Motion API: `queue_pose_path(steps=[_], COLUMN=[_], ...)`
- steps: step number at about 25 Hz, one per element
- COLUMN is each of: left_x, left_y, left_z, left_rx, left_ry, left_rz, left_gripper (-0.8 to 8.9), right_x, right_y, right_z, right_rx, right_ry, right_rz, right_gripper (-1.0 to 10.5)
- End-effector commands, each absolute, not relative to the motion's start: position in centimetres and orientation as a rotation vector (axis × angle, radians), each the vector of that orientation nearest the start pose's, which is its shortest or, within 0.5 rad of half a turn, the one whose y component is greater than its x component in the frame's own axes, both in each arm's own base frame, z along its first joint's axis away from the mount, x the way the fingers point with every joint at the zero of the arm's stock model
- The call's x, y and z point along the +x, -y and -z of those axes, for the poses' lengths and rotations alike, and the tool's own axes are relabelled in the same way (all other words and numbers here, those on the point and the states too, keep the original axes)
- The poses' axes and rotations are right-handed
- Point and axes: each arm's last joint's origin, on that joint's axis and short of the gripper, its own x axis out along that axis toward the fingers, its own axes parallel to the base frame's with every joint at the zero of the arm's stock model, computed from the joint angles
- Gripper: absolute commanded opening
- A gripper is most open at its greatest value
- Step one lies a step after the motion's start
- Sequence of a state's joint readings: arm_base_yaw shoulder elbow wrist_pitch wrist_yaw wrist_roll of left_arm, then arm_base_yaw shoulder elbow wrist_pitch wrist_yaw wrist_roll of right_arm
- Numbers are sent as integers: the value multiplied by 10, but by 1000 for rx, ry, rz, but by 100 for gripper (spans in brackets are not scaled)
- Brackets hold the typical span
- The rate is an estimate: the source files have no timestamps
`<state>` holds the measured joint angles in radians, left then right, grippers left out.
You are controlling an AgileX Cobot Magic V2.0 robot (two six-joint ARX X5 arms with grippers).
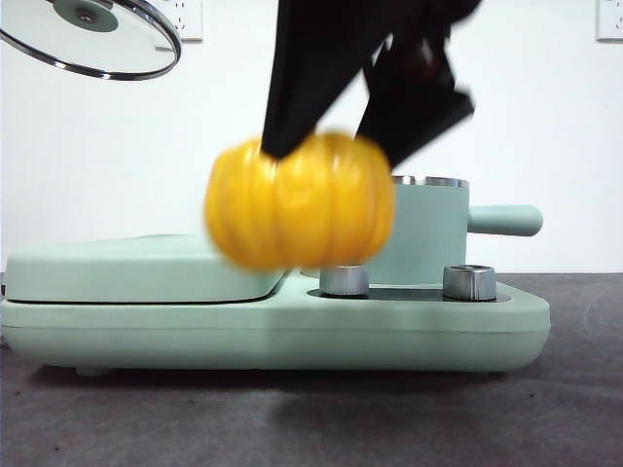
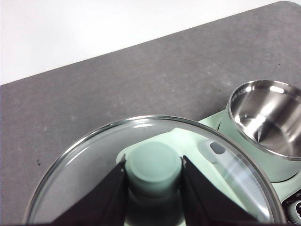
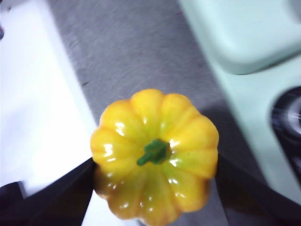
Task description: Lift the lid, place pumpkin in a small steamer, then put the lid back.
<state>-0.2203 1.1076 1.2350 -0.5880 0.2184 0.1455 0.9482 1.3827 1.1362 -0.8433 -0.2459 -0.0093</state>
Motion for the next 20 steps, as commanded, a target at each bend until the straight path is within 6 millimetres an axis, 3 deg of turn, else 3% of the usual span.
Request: queue_pose_path(steps=[1,9,20], left_x=[219,218,218], left_y=[56,56,56], left_z=[-395,-395,-395], left_rx=[150,150,150], left_ry=[-390,-390,-390], left_rz=[471,471,471], left_gripper=[10,10,10], right_x=[150,160,201], right_y=[-222,-199,-162], right_z=[-297,-348,-375], right_rx=[-383,-379,-299], right_ry=[-1096,-1105,-1116], right_rz=[-982,-713,-549], right_gripper=[304,304,303])
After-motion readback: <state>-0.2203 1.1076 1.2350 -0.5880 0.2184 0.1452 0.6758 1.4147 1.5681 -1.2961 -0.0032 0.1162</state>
